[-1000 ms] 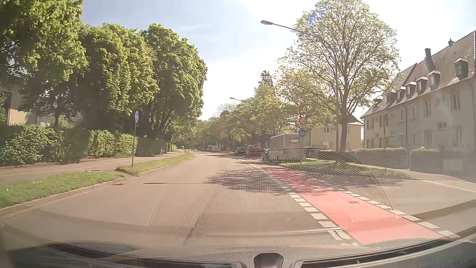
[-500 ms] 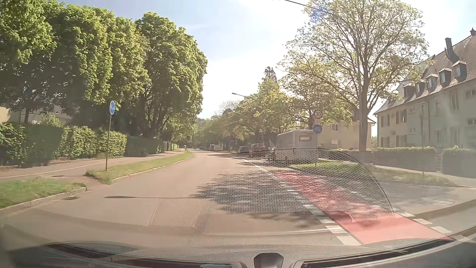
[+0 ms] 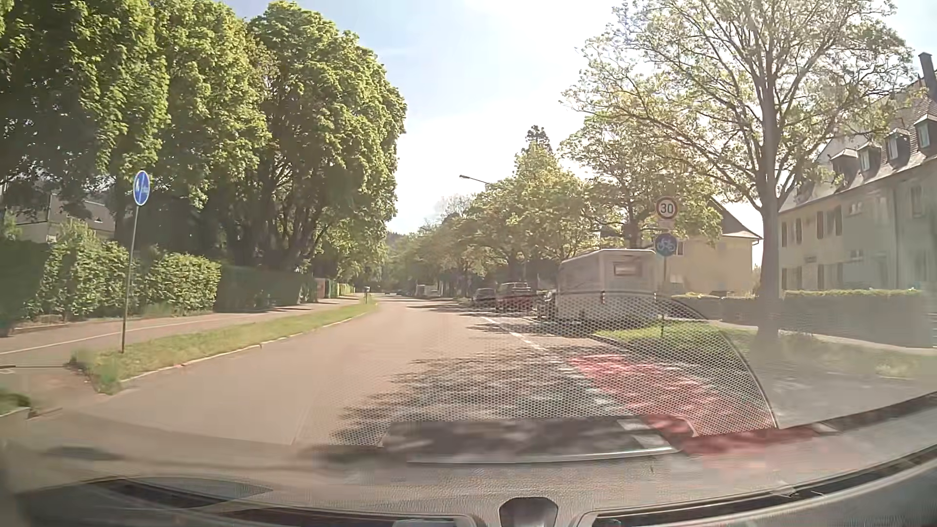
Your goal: Follow the waypoints while adhering to traffic rules and regulations
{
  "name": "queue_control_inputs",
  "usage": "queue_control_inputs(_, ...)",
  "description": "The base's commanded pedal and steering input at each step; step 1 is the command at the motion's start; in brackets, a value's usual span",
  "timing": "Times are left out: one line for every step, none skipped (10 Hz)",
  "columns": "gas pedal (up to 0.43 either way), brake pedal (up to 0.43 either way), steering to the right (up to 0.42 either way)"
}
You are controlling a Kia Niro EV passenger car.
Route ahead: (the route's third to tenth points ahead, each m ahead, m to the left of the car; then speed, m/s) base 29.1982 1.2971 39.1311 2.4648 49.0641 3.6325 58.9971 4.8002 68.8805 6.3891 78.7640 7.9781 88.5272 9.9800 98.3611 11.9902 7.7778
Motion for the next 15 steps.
queue_control_inputs(0.039,0.000,-0.008)
queue_control_inputs(0.039,0.000,-0.008)
queue_control_inputs(0.039,0.000,-0.008)
queue_control_inputs(0.039,0.000,-0.008)
queue_control_inputs(0.039,0.000,-0.007)
queue_control_inputs(0.039,0.000,-0.008)
queue_control_inputs(0.039,0.000,-0.008)
queue_control_inputs(0.039,0.000,-0.008)
queue_control_inputs(0.039,0.000,-0.007)
queue_control_inputs(0.039,0.000,-0.008)
queue_control_inputs(0.039,0.000,-0.008)
queue_control_inputs(0.039,0.000,-0.007)
queue_control_inputs(0.039,0.000,-0.007)
queue_control_inputs(0.039,0.000,-0.008)
queue_control_inputs(0.039,0.000,-0.008)
